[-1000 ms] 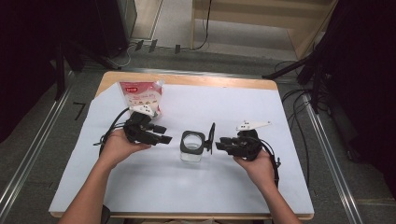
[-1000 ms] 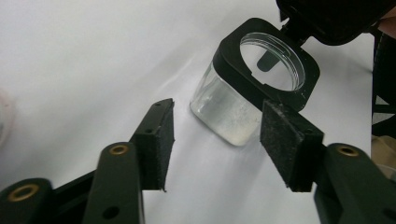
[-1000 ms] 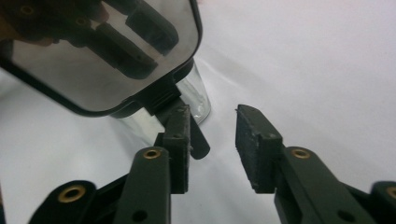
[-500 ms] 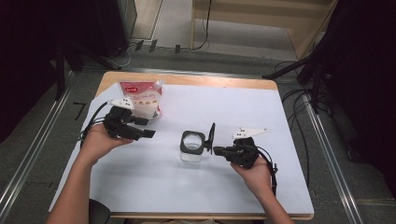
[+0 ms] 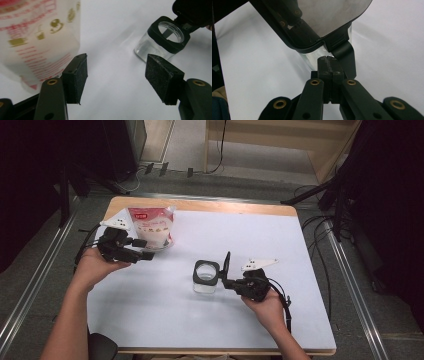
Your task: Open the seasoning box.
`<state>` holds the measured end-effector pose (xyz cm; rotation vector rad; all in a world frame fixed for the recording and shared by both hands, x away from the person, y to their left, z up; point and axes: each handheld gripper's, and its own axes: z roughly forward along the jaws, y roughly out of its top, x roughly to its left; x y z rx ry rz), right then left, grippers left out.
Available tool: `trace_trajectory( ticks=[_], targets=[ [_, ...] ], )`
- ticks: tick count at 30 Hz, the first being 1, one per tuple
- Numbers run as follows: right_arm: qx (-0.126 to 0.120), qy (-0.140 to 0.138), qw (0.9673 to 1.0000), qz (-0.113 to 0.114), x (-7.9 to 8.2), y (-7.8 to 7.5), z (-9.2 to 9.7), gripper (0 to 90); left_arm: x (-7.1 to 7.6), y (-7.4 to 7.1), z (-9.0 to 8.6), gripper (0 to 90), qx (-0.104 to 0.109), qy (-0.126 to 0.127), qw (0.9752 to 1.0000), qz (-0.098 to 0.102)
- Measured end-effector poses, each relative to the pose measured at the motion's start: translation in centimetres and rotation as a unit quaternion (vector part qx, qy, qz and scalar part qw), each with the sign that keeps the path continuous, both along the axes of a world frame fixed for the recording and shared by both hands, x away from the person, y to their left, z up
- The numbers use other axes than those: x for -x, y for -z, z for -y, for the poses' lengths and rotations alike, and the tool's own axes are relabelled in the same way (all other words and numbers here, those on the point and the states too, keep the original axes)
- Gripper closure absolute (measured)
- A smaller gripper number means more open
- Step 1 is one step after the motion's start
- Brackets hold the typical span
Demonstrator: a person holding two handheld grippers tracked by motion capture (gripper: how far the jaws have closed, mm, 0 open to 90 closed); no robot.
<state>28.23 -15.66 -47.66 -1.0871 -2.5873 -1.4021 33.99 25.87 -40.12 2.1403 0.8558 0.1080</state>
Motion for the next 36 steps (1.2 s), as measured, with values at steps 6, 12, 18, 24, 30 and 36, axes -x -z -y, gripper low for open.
trace_trajectory(
  ticks=[6,12,18,24,30,36],
  targets=[
    [0.001,-0.002,1.0,-0.002,0.1,-0.1,0.0,90.0,-0.5,-0.3,-1.8,35.1,0.002,-0.02,0.9997,0.01],
    [-0.003,-0.007,1.0,0.003,0.7,-0.4,0.1,90.0,-1.5,-0.4,-3.2,35.2,-0.018,-0.045,0.9987,0.016],
    [-0.001,-0.007,0.9999,0.009,1.2,-0.6,0.0,90.0,-2.4,-0.6,-4.6,35.7,-0.004,-0.064,0.9973,0.034],
    [0.002,-0.005,1.0,0.007,1.2,-0.4,-0.1,90.0,-3.9,-0.3,-4.8,32.6,-0.008,-0.067,0.9971,0.036],
    [0.005,-0.002,1.0,0.002,1.2,-0.2,-0.1,90.0,-5.4,0.4,-4.3,32.3,0.007,-0.06,0.9976,0.035],
    [0.004,0.004,1.0,-0.001,1.3,0.0,-0.1,89.2,-6.5,0.6,-2.7,35.1,0.014,-0.04,0.9982,0.042]
  ],
)
